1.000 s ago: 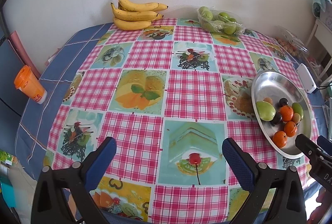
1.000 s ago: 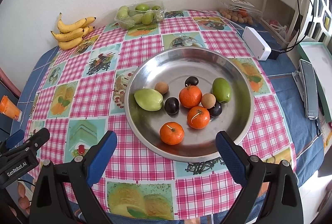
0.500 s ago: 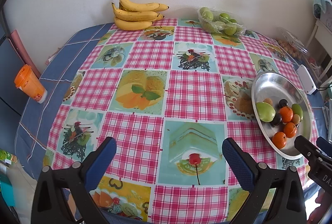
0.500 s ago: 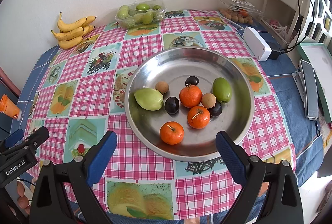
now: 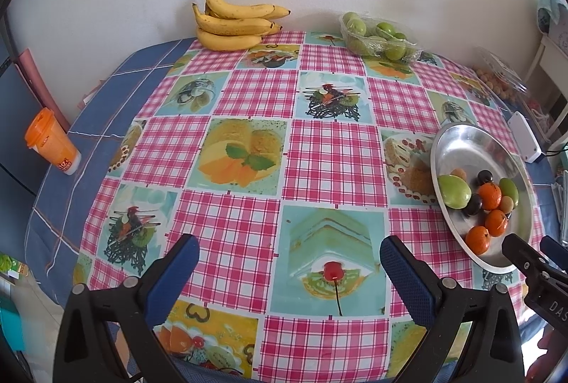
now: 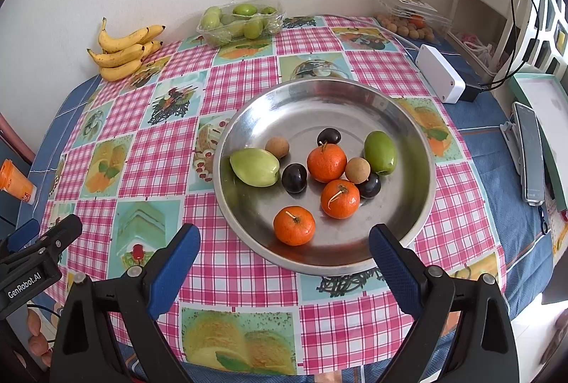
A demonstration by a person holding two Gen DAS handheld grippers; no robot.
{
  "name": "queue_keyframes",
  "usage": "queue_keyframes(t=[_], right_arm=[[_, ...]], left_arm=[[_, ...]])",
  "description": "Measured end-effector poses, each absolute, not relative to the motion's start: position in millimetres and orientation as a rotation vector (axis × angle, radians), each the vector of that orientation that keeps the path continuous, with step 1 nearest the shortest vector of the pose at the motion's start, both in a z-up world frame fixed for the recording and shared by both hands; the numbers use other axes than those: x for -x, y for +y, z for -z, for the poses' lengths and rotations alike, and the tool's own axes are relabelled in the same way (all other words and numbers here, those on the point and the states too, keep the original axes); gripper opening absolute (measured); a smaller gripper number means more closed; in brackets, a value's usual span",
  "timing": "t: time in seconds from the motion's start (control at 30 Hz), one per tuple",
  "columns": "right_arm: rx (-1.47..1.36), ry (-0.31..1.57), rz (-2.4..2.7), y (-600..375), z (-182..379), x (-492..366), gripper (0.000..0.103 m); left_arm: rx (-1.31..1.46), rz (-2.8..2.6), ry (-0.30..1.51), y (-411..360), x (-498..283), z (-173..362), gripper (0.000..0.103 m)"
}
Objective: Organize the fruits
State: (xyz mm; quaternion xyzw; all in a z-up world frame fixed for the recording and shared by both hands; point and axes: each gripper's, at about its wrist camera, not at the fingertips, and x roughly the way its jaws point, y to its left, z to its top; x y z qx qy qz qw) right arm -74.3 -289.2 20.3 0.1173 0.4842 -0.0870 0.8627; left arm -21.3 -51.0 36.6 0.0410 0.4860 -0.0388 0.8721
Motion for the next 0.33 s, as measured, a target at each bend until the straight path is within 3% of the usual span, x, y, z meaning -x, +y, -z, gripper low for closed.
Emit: queue_keyframes(t=[0.33], right_arm=[[-0.246,1.016,0.183,-289.2,-20.5,73.6,0.096]], left_arm=[[-0.076,0.074,0.994,-48.2,22.8,-40.0,0.103]])
